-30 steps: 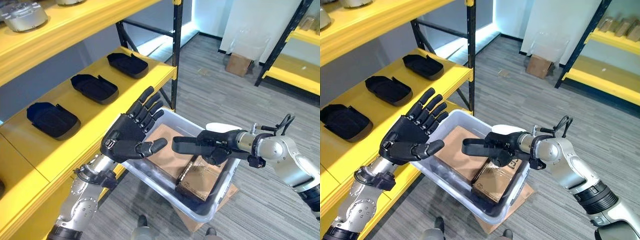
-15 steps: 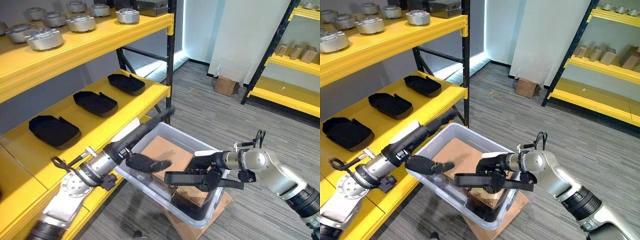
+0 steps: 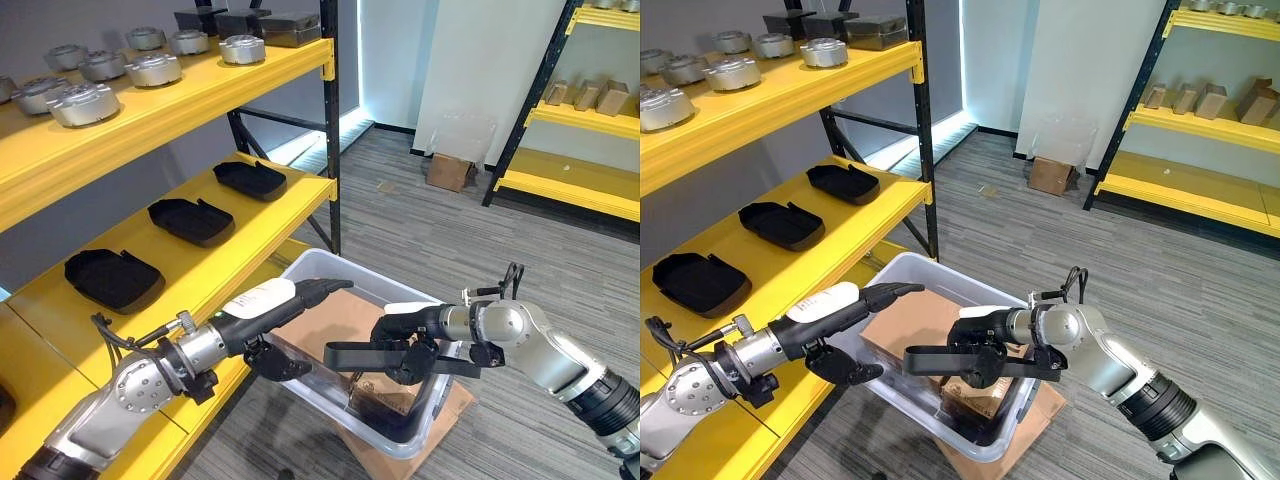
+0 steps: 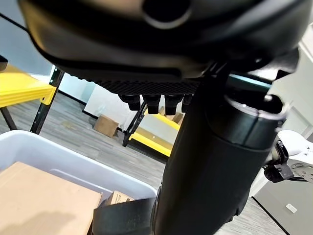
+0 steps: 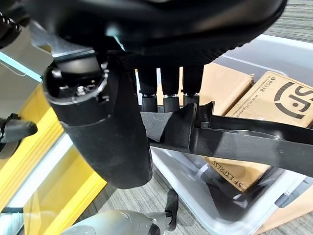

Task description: Move parts from the plastic box to the shelf.

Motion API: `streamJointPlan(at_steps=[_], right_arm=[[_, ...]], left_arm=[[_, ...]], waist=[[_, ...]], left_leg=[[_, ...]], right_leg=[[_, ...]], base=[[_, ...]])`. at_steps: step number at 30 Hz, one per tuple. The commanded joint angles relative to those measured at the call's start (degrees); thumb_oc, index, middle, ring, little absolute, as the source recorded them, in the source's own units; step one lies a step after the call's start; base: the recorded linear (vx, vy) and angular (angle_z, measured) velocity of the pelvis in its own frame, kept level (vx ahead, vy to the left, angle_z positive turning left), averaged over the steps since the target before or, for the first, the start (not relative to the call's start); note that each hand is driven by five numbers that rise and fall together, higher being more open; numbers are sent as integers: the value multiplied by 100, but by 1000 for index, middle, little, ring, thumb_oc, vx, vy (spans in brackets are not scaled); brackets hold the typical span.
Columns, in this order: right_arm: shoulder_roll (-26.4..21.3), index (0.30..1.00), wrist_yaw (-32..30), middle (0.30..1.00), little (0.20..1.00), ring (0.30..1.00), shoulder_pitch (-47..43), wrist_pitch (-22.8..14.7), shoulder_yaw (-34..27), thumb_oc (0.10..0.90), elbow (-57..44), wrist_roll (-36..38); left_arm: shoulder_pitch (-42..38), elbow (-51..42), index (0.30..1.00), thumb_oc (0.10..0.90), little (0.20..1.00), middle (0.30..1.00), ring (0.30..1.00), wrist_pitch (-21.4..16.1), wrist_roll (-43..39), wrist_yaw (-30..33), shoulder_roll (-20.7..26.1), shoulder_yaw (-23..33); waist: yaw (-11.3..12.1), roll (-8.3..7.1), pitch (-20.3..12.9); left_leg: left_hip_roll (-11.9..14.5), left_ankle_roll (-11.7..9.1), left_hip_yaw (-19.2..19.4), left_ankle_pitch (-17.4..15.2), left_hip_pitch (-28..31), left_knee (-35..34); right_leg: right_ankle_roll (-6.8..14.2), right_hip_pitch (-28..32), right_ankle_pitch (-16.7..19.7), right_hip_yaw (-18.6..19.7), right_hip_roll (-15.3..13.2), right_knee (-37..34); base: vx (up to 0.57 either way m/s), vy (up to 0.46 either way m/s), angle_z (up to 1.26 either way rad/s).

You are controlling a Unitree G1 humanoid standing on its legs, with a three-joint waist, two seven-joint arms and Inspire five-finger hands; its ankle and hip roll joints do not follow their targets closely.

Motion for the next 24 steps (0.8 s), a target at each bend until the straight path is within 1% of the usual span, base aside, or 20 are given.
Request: streamJointPlan(at_steps=[1, 6, 8, 10, 15, 16, 17, 18, 20, 21, 24], right_arm=[[81, 300, -563, 300, 300, 300, -1049, -162, -212, 400, 214, 20], [42, 300, -739, 300, 300, 300, -1114, -358, -274, 400, 321, 153], [25, 300, -875, 300, 300, 300, -1210, -379, -304, 400, 283, 272], [154, 300, -1022, 300, 300, 300, -1373, -397, -347, 400, 345, 392], [468, 300, -1037, 300, 300, 300, -1574, -398, -346, 400, 387, 781], [549, 300, -1077, 300, 300, 300, -1593, -425, -300, 400, 344, 809], [621, 300, -1110, 300, 300, 300, -1615, -499, -242, 400, 319, 834], [704, 300, -1121, 300, 300, 300, -1656, -486, -178, 400, 252, 843], [817, 300, -1079, 300, 300, 300, -1677, -489, -143, 400, 204, 805], [988, 300, -1058, 300, 300, 300, -1729, -482, -50, 400, 173, 750], [1163, 300, -1021, 300, 300, 300, -1787, -450, 102, 400, 126, 760]], left_arm=[[-290, -34, 1000, 900, 1000, 1000, 1000, -178, -197, 220, 131, 386], [-80, 16, 1000, 900, 1000, 1000, 1000, -260, -446, 1, 167, 535], [-59, 58, 1000, 900, 1000, 1000, 1000, -168, -742, -110, 146, 545], [-80, 144, 1000, 900, 1000, 1000, 1000, -41, -900, -159, -23, 440], [-177, 267, 1000, 900, 1000, 1000, 1000, -107, -674, -303, -365, 163], [-253, 305, 1000, 900, 1000, 1000, 1000, -148, -532, -299, -373, 32], [-326, 348, 1000, 900, 1000, 1000, 1000, -134, -606, -259, -363, -74], [-415, 393, 1000, 900, 1000, 1000, 1000, -75, -665, -264, -420, -170], [-524, 448, 1000, 900, 1000, 1000, 1000, -64, -530, -252, -499, -283], [-681, 533, 1000, 900, 1000, 1000, 1000, -48, -381, -160, -559, -495], [-851, 641, 1000, 900, 1000, 1000, 1000, -21, -325, -73, -667, -699]], waist=[[79, -69, -239], [118, -55, -223], [121, -49, -217], [125, -50, -228], [124, -43, -238], [117, -38, -241], [101, -34, -242], [87, -33, -247], [73, -24, -251], [55, -25, -258], [45, -23, -258]], left_leg=[[171, 193, -54, -667, 104, 451], [155, 208, -125, -708, 69, 518], [147, 216, -140, -729, 59, 539], [130, 226, -161, -753, 52, 558], [100, 251, -183, -799, 37, 593], [98, 252, -171, -806, 32, 599], [98, 252, -158, -810, 35, 589], [105, 253, -127, -806, 40, 584], [113, 257, -97, -803, 45, 581], [119, 255, -67, -806, 47, 570], [126, 254, -22, -813, 54, 569]], right_leg=[[-41, -81, -358, -71, -93, 386], [-49, -105, -351, -43, -97, 393], [-42, -119, -340, -38, -110, 395], [-47, -126, -335, -14, -112, 388], [-47, -168, -328, 34, -121, 404], [-42, -183, -329, 42, -124, 412], [-33, -197, -329, 50, -128, 418], [-27, -204, -326, 39, -137, 423], [-26, -203, -329, 45, -141, 424], [-20, -212, -329, 58, -147, 417], [-11, -221, -333, 56, -161, 422]], base=[[-46, 5, -1], [-37, -4, -3], [-44, -5, -2], [-18, -2, -1], [-3, 0, -1], [0, 0, 0], [0, 0, 0], [0, 0, 0], [0, 0, 0], [0, 0, 0], [0, 0, 0]])
